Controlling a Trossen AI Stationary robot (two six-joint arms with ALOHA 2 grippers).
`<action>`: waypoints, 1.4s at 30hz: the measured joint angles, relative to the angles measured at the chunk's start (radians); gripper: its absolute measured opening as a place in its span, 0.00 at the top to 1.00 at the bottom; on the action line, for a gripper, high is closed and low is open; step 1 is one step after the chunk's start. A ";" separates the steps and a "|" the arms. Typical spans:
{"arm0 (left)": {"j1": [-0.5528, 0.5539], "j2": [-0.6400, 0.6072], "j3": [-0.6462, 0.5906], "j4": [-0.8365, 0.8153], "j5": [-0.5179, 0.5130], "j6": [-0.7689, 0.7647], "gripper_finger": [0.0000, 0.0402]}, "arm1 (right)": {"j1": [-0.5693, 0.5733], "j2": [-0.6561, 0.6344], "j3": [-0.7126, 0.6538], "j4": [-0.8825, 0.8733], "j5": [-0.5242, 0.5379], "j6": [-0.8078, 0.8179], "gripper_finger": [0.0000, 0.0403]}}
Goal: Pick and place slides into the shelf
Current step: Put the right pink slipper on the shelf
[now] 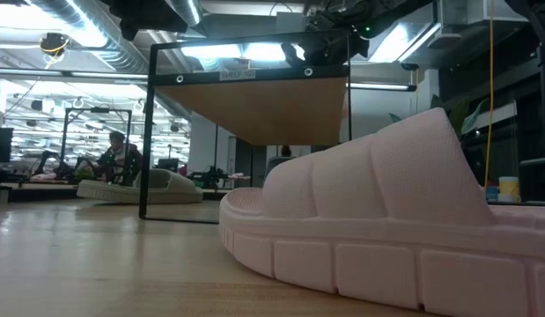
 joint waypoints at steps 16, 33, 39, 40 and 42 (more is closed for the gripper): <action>0.000 0.000 0.000 0.000 0.000 0.000 1.00 | -0.005 0.000 0.000 -0.001 0.000 0.000 0.95; 0.000 0.000 0.000 0.000 0.000 0.000 1.00 | -0.005 0.000 0.000 0.011 0.003 0.052 0.93; 0.000 0.000 0.000 0.000 0.000 0.000 1.00 | -0.005 0.000 0.000 0.007 0.003 0.054 0.89; 0.000 0.000 0.000 0.000 0.000 0.000 1.00 | -0.005 0.000 0.000 0.007 0.003 0.054 0.87; 0.000 0.000 0.000 0.000 0.000 0.000 1.00 | -0.005 0.000 0.000 0.007 0.003 0.054 0.85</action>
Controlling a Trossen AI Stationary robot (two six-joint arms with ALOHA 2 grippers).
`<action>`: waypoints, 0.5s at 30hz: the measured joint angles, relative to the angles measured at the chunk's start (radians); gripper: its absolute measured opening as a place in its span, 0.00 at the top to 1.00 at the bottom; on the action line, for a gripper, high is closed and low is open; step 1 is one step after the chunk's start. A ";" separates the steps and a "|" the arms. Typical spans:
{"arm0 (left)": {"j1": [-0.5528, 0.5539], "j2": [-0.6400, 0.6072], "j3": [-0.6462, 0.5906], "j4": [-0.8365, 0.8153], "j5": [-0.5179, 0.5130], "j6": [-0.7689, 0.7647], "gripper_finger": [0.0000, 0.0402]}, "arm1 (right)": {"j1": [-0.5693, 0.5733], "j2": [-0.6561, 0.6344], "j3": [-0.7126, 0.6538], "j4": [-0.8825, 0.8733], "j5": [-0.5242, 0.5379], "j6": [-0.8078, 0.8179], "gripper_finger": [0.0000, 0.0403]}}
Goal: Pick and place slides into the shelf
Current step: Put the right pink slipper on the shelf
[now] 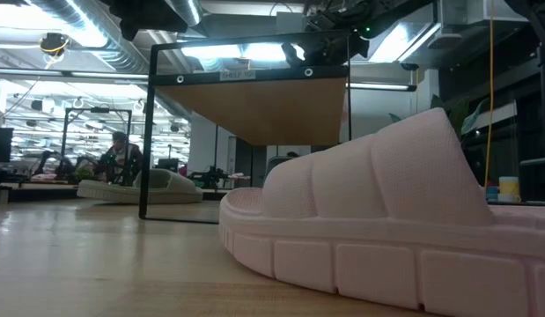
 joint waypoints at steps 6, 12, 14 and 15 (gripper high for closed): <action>0.000 0.000 0.000 0.000 0.000 0.000 1.00 | 0.000 0.000 0.000 -0.001 0.000 0.002 0.78; 0.000 0.000 0.000 0.000 0.000 0.000 1.00 | 0.003 0.000 0.000 -0.047 0.000 0.002 0.77; 0.000 0.000 0.000 0.000 0.000 0.000 1.00 | 0.004 0.000 0.000 -0.056 0.000 0.002 0.77; 0.000 0.000 0.000 0.000 0.000 0.000 1.00 | 0.004 0.000 0.000 -0.056 0.000 0.005 0.77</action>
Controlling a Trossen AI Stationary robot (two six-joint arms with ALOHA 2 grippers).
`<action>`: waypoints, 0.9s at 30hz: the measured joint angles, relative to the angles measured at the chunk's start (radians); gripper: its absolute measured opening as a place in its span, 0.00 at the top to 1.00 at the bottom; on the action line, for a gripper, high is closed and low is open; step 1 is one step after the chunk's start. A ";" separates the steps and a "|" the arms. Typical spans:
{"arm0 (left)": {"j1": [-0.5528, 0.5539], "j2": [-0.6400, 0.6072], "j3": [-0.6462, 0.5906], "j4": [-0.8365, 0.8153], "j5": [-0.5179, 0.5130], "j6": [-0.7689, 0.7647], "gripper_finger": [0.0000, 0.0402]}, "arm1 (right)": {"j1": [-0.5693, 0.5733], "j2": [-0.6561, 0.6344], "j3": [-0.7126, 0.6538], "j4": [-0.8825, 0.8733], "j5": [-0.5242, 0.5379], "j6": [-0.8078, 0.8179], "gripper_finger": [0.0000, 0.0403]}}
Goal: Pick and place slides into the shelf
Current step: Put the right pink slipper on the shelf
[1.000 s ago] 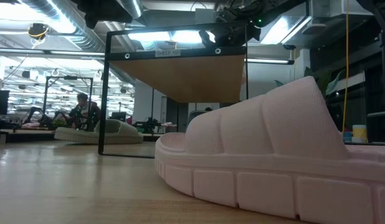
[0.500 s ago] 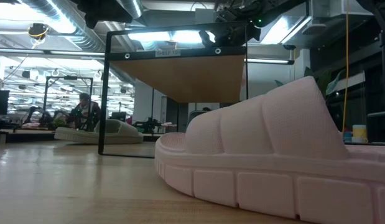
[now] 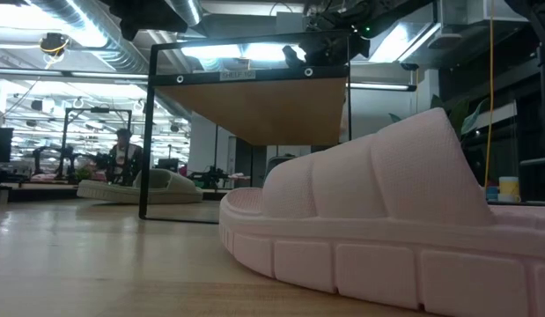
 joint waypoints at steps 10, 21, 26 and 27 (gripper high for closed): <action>0.000 0.000 0.000 0.000 0.000 0.000 1.00 | 0.024 0.000 0.000 -0.006 -0.001 0.047 0.78; 0.000 0.000 0.000 0.000 0.001 0.003 1.00 | 0.062 -0.039 0.000 -0.011 0.040 0.133 0.78; 0.000 0.000 0.000 0.000 0.001 0.003 1.00 | 0.083 -0.062 0.000 -0.028 0.034 0.325 0.78; 0.000 0.000 0.000 0.000 0.001 0.003 1.00 | 0.087 -0.063 0.001 -0.035 0.034 0.344 0.78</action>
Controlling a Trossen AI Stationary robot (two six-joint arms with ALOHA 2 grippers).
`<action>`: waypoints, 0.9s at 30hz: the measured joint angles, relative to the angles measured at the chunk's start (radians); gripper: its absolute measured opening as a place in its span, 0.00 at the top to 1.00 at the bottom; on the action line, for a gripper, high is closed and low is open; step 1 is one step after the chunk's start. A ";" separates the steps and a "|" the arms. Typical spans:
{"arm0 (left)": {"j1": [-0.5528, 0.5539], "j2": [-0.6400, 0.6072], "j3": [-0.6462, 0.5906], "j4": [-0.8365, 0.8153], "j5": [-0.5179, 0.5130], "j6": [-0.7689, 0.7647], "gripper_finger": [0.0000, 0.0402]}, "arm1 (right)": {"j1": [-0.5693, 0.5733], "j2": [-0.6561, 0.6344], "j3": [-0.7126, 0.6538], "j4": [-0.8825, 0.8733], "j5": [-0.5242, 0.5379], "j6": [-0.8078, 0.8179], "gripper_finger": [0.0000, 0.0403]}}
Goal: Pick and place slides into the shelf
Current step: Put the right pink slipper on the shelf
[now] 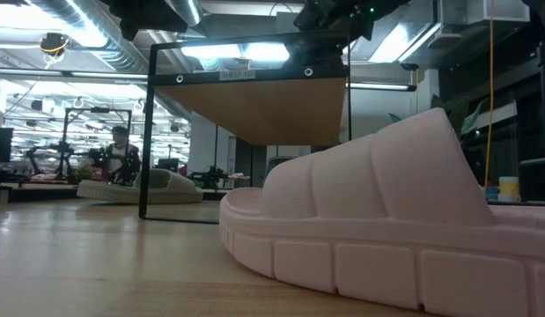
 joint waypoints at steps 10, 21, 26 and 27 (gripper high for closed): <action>0.000 0.000 0.000 0.000 0.000 0.001 1.00 | 0.047 -0.001 0.000 -0.196 0.039 0.221 0.91; 0.000 0.000 0.000 0.000 0.000 0.061 1.00 | 0.076 -0.001 0.000 -0.288 0.043 0.414 0.99; 0.000 0.000 0.000 0.000 0.001 0.062 1.00 | 0.080 -0.001 0.000 -0.366 0.044 0.467 0.99; 0.000 0.000 0.000 0.000 0.003 0.062 1.00 | 0.080 -0.001 0.000 -0.382 0.045 0.481 0.99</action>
